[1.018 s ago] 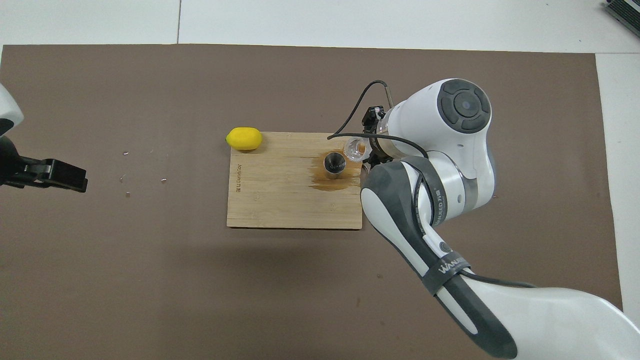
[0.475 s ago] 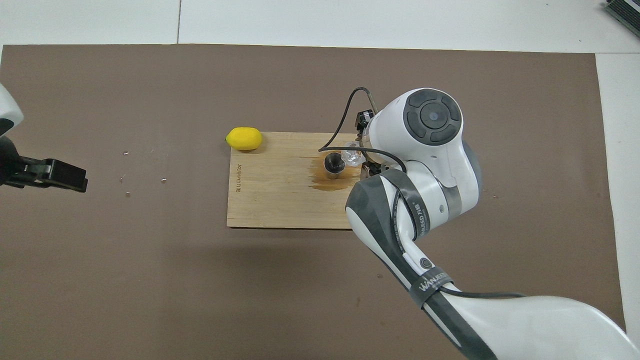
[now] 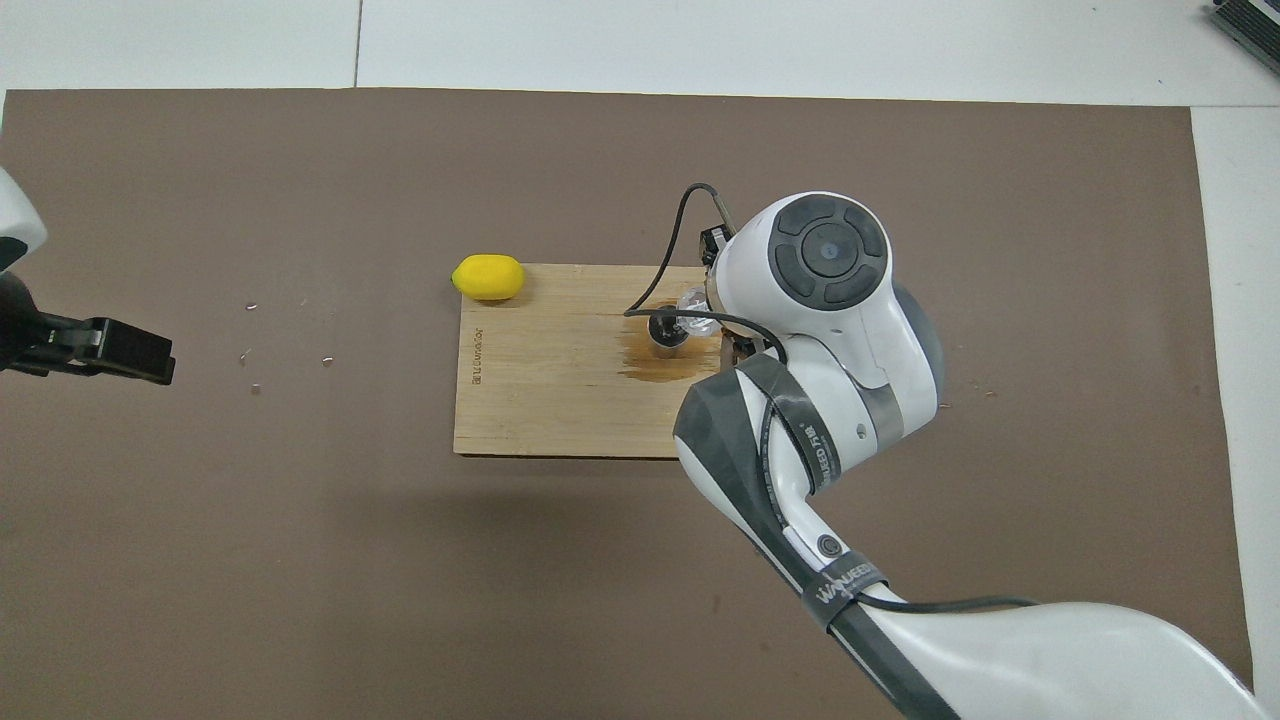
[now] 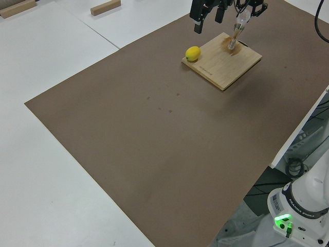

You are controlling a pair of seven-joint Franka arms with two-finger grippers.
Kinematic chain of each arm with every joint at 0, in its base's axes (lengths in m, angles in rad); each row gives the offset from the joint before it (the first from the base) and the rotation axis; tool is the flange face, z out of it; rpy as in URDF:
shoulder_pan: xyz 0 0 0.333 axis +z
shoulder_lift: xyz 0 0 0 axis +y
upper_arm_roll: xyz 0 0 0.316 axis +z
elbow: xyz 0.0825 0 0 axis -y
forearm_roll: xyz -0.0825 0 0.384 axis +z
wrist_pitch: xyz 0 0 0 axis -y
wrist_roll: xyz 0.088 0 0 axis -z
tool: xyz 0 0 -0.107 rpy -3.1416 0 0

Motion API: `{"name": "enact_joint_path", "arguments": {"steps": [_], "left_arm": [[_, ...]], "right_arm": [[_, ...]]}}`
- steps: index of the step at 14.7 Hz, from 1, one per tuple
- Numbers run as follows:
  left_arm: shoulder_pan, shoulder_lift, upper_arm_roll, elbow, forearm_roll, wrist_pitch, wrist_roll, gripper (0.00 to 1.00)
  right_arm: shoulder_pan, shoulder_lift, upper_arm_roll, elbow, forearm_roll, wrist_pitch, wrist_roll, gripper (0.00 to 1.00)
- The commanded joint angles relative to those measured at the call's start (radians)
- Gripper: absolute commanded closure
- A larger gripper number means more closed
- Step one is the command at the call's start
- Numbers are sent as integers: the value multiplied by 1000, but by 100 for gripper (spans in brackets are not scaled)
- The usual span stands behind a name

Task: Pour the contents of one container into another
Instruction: 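Tilt the glass cup over the metal cup with the right gripper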

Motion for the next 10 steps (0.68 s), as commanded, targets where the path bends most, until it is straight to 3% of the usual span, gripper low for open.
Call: {"name": "enact_joint_path", "arguments": {"steps": [1, 10], "left_arm": [[14, -26, -11, -27, 8, -5, 7, 0], [14, -26, -11, -27, 8, -5, 7, 0]], "right_arm": [[12, 9, 5, 24, -45, -20, 28, 100], [12, 9, 7, 44, -59, -43, 27, 100]]}}
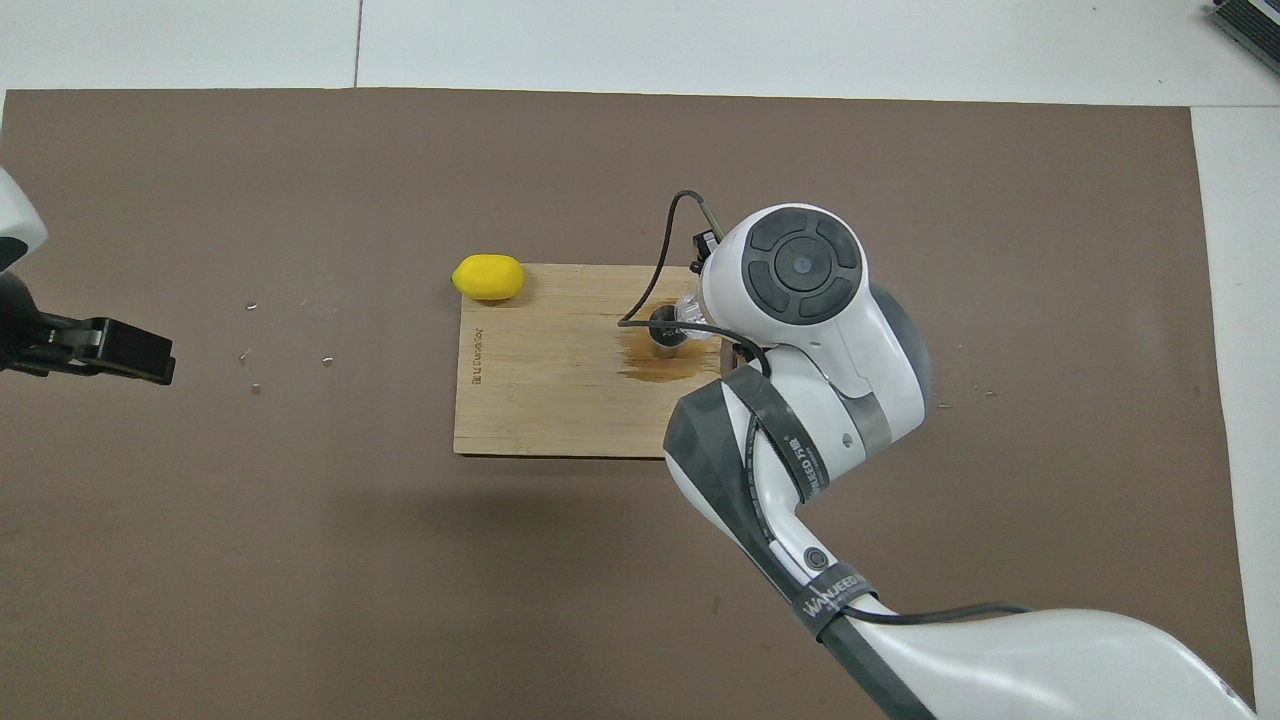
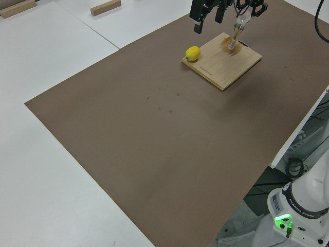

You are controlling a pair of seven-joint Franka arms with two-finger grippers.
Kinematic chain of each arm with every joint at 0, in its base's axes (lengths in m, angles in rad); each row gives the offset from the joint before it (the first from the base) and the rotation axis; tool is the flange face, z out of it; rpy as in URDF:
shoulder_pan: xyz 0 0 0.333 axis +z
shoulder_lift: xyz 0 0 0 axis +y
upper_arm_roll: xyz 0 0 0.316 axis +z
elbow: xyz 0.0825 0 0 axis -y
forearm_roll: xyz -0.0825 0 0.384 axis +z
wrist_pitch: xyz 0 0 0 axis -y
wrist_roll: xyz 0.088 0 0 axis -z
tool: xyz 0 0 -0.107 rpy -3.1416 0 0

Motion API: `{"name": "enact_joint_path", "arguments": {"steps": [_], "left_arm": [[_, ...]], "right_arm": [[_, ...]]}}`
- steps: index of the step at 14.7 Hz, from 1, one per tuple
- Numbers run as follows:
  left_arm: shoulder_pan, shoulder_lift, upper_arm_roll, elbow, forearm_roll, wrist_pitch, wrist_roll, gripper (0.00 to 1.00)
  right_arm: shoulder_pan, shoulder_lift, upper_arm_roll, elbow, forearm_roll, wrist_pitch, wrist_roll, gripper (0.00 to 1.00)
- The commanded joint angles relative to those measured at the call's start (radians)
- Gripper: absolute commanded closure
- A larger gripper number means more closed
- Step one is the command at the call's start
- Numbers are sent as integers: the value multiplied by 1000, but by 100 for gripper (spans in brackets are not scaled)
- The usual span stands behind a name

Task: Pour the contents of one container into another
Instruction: 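Turn the glass cup upright and carry it back with the right gripper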

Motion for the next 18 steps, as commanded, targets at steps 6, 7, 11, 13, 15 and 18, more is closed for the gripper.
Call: {"name": "enact_joint_path", "arguments": {"steps": [6, 7, 11, 13, 15, 18], "left_arm": [[14, -26, -11, -27, 8, -5, 7, 0], [14, -26, -11, -27, 8, -5, 7, 0], [14, -26, -11, -27, 8, -5, 7, 0], [14, -26, -11, -27, 8, -5, 7, 0], [16, -26, -11, -27, 8, -5, 7, 0], [14, -26, -11, -27, 8, -5, 7, 0]], "right_arm": [[-20, 10, 8, 64, 30, -64, 27, 100], [-23, 9, 7, 64, 44, -64, 27, 100], [-45, 10, 7, 68, 145, -61, 25, 100], [-65, 12, 7, 72, 203, -59, 24, 100], [-91, 12, 7, 72, 228, -59, 19, 100], [-129, 16, 7, 71, 312, -61, 10, 100]]}}
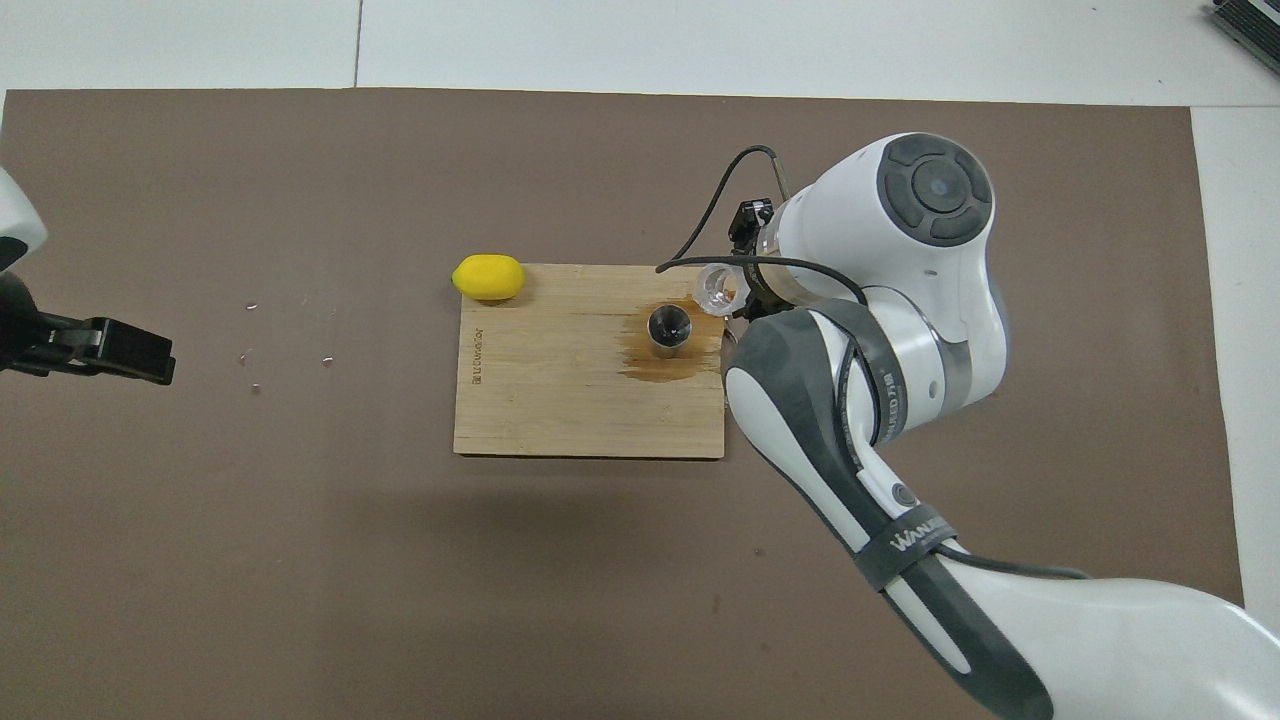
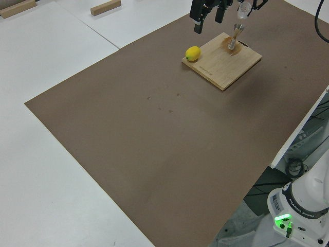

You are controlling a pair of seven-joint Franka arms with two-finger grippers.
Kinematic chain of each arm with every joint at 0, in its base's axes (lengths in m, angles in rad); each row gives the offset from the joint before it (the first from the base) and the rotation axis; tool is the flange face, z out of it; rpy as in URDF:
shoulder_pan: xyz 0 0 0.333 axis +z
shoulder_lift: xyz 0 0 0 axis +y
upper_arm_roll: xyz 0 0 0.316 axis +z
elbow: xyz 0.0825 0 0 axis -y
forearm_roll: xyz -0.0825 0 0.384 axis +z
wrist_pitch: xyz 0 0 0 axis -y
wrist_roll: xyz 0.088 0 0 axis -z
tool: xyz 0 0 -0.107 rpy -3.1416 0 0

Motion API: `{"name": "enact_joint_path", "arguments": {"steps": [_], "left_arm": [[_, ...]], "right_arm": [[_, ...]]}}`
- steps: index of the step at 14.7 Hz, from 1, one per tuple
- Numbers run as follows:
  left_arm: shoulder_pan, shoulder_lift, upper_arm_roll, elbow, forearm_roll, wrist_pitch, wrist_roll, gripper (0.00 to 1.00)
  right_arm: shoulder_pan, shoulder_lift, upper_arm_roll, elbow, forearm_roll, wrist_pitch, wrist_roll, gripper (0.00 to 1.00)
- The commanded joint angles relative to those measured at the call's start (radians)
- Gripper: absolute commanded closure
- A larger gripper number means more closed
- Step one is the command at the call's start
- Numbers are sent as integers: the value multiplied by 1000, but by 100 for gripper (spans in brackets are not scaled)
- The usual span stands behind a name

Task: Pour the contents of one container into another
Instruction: 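Turn the glass cup upright and carry it back with the right gripper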

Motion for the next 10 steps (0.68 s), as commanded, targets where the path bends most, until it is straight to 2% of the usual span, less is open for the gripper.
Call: {"name": "enact_joint_path", "arguments": {"steps": [1, 6, 10], "left_arm": [[14, -26, -11, -27, 8, -5, 7, 0], [14, -26, -11, -27, 8, -5, 7, 0], [14, -26, -11, -27, 8, -5, 7, 0]], "right_arm": [[-45, 16, 10, 15, 81, -19, -18, 100], [-172, -8, 10, -75, 274, -19, -211, 100], [-296, -65, 10, -230, 432, -17, -449, 100]]}}
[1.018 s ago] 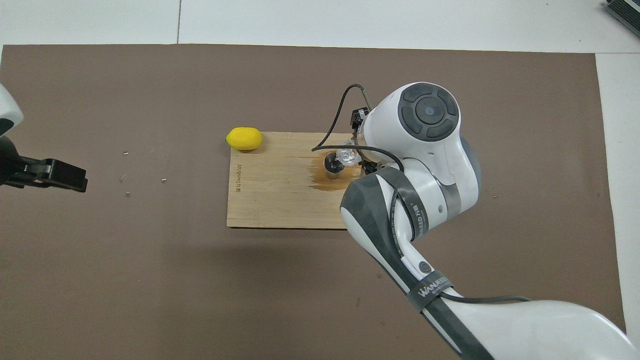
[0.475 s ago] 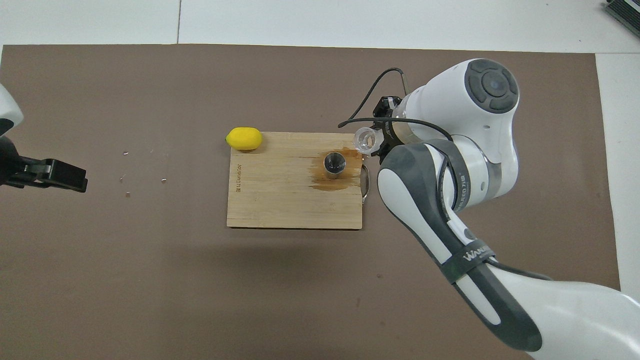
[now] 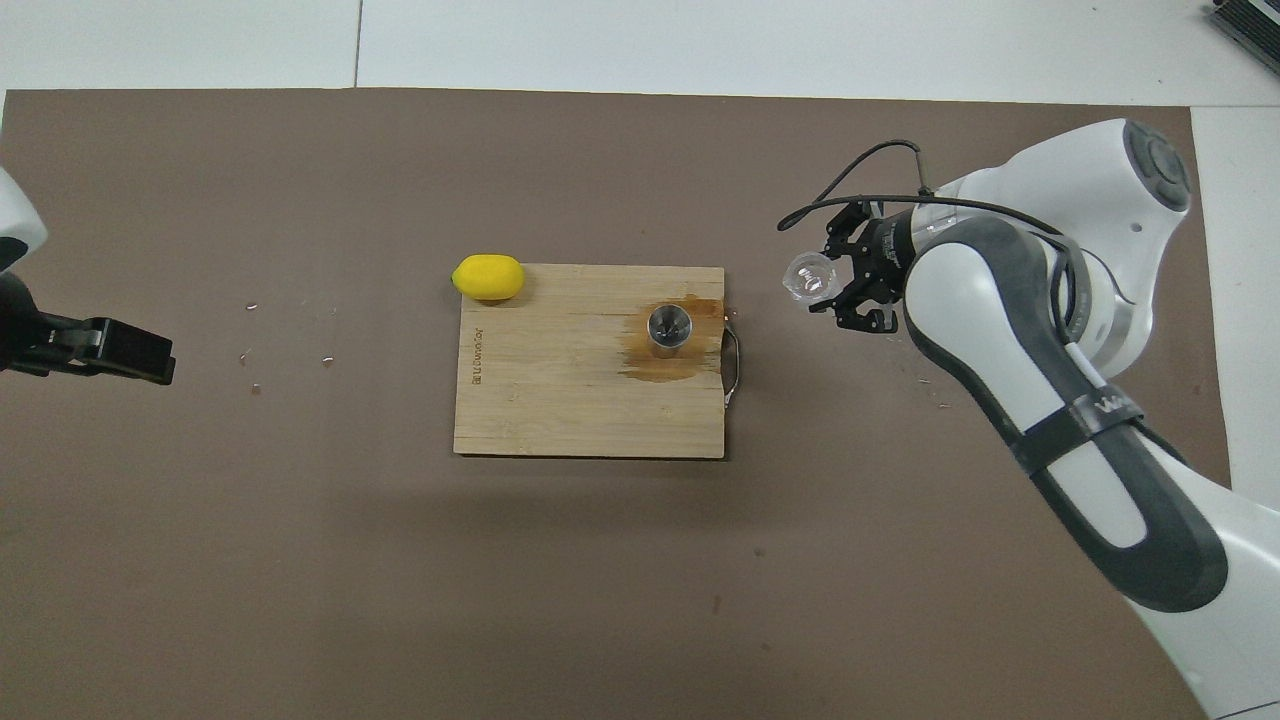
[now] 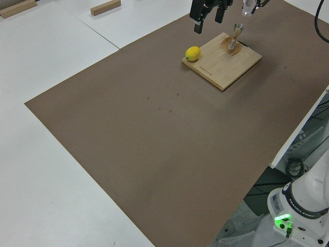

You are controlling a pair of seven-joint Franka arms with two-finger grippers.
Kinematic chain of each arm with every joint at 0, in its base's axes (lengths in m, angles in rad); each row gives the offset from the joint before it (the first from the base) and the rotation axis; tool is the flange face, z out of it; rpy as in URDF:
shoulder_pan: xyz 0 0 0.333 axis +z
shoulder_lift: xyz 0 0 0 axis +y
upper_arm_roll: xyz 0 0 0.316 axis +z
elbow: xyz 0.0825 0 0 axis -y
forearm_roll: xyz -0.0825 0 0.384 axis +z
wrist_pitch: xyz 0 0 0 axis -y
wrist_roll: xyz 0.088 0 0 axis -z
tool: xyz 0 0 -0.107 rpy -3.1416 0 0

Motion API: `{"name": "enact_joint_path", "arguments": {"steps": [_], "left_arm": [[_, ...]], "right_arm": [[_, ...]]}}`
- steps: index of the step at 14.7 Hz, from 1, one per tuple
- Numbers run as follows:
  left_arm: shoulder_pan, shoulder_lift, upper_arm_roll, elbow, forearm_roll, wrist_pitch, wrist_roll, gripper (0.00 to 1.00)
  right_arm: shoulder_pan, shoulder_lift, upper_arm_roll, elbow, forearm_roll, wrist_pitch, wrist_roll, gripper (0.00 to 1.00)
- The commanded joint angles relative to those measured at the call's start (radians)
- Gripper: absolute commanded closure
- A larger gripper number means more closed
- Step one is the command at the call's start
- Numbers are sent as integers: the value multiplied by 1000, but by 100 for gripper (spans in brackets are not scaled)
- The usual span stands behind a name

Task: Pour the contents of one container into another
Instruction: 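Turn the glass cup upright and carry it back with the right gripper, then lower the glass cup onto its original spot with the right gripper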

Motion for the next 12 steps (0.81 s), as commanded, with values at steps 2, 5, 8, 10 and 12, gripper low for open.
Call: {"name": "enact_joint_path", "arguments": {"steps": [2, 5, 8, 10, 12], "left_arm": [[14, -26, -11, -27, 8, -5, 7, 0], [14, -26, -11, -27, 8, -5, 7, 0], [14, -26, -11, -27, 8, -5, 7, 0], [14, -26, -11, -27, 8, -5, 7, 0], [14, -26, -11, -27, 8, -5, 7, 0]], "right_arm": [[-121, -79, 12, -175, 106, -1, -224, 100], [-199, -82, 12, -244, 140, -16, -369, 100], [-274, -56, 12, -276, 170, -33, -520, 100], [-326, -25, 12, -276, 178, -64, -607, 100], [-373, -2, 12, -275, 192, -96, -689, 100]]}}
